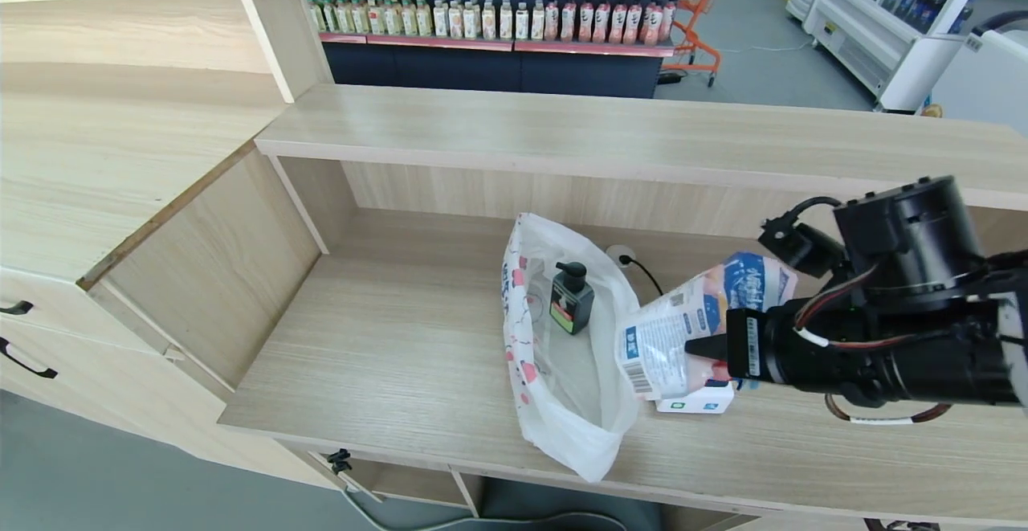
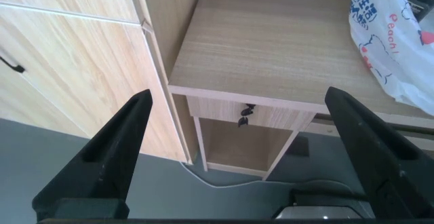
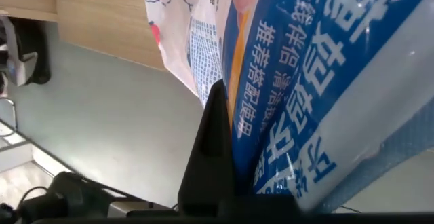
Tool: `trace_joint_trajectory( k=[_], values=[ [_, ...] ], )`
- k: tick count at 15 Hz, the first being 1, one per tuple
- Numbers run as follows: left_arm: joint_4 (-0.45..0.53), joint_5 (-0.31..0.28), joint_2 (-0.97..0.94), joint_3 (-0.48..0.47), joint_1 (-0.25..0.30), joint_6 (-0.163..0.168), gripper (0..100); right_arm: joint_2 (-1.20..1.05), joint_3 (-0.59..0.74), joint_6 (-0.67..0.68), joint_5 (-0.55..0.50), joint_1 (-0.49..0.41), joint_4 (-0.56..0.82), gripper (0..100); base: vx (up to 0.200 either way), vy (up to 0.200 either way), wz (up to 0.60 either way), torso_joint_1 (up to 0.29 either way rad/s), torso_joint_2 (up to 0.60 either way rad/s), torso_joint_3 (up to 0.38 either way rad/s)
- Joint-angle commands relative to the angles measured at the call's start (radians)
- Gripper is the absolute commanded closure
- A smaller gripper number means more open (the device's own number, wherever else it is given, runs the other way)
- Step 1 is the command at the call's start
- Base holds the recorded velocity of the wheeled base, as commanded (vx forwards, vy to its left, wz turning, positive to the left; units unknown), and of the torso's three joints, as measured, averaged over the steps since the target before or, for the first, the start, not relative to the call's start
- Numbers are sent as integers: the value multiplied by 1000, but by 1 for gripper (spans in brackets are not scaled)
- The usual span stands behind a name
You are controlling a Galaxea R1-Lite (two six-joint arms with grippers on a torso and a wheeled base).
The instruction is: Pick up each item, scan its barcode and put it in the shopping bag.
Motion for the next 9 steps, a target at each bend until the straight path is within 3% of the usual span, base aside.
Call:
trace_joint_trajectory(
  k=[1, 9],
  values=[
    [0, 1, 0, 0, 0, 1, 0, 116, -9, -11, -15, 34, -6, 100, 0, 0, 0, 0, 0, 0],
    [0, 1, 0, 0, 0, 1, 0, 337, -58, -128, -60, 34, -176, 100, 0, 0, 0, 0, 0, 0]
  ],
)
